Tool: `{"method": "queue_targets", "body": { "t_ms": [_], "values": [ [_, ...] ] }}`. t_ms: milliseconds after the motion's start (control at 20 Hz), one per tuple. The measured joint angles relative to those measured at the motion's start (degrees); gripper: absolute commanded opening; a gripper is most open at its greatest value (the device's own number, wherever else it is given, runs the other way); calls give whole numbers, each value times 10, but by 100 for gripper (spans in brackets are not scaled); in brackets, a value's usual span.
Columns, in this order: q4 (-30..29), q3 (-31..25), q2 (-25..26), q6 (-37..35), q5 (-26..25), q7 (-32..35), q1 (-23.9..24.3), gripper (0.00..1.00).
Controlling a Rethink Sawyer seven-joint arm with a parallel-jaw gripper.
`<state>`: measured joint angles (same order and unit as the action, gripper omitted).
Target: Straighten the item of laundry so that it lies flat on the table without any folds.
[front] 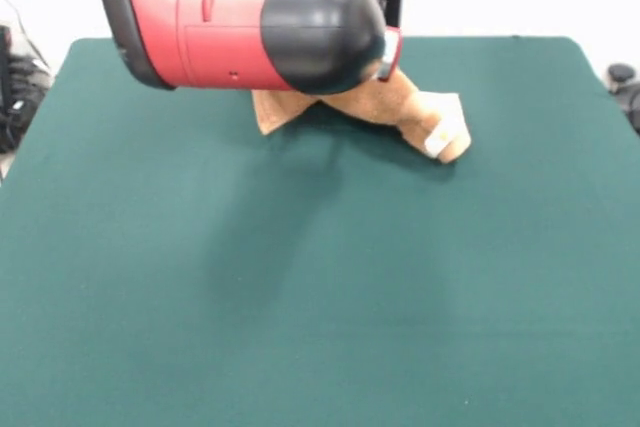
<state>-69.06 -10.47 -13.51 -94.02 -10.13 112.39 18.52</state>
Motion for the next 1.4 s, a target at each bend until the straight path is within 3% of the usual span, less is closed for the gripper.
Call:
{"method": "queue_targets", "body": {
  "t_ms": [550, 900, 1050, 1400],
  "values": [
    [-34, 10, -17, 0, 39, 0, -21, 100],
    [-57, 34, -53, 21, 24, 0, -43, 100],
    [-62, 43, -71, 66, 5, 0, -54, 100],
    [-65, 59, -105, 277, -87, 0, -73, 100]
  ]
}}
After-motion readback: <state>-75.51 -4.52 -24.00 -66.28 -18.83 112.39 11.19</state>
